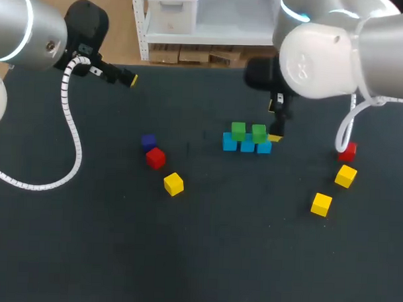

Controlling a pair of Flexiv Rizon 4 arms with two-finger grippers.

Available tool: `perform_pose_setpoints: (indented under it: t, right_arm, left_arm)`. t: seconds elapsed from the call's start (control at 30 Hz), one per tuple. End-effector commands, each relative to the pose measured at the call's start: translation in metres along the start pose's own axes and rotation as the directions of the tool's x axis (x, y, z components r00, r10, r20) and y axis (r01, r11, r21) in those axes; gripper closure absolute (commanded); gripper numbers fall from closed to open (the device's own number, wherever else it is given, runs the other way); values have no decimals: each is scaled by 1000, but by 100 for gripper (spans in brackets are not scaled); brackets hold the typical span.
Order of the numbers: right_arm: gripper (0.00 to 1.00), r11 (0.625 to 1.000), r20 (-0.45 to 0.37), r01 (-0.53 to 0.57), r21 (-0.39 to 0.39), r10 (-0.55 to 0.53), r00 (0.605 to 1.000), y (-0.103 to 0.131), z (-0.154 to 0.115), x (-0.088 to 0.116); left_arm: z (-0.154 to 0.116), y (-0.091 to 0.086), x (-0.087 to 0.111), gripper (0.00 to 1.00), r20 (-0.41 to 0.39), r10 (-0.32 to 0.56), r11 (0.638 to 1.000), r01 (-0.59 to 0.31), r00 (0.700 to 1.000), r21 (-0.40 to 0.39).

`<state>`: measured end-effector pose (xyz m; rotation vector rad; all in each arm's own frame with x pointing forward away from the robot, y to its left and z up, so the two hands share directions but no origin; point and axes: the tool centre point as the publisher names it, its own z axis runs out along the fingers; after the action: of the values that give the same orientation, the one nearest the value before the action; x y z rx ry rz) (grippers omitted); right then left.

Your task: Place the blue cubes, place green cubes on the blue cubes, place the yellow cubes on the green cubes, then place the red cubes on the yellow cubes, and place purple cube on the red cubes.

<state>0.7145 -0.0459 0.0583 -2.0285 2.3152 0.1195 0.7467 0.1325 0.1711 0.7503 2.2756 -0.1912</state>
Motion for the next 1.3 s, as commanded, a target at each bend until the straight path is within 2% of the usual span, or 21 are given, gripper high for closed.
perform_pose_setpoints:
  t: [0.03,0.5,0.63,0.83,0.93,1.3]
  right_arm:
    - [0,999,31,-23,44,22,999,20,-8,17]
    - [0,993,70,-93,69,88,994,71,-21,48]
    - [0,994,13,-86,63,85,996,91,-13,52]
    - [0,996,-6,-86,25,86,996,118,0,58]
    - [0,995,-9,-100,-11,100,995,125,11,65]
    - [0,986,-62,-160,-38,158,985,140,35,106]
  left_arm:
    - [0,1,0,0,2,2,1000,-2,1000,6]
    - [0,1,0,0,2,2,1000,-2,1000,6]
    - [0,1,0,0,2,2,1000,-2,1000,6]
    - [0,1,0,0,2,2,1000,-2,1000,6]
    - [0,1,0,0,2,2,1000,-2,1000,6]
    - [0,1,0,0,2,2,1000,-2,1000,6]
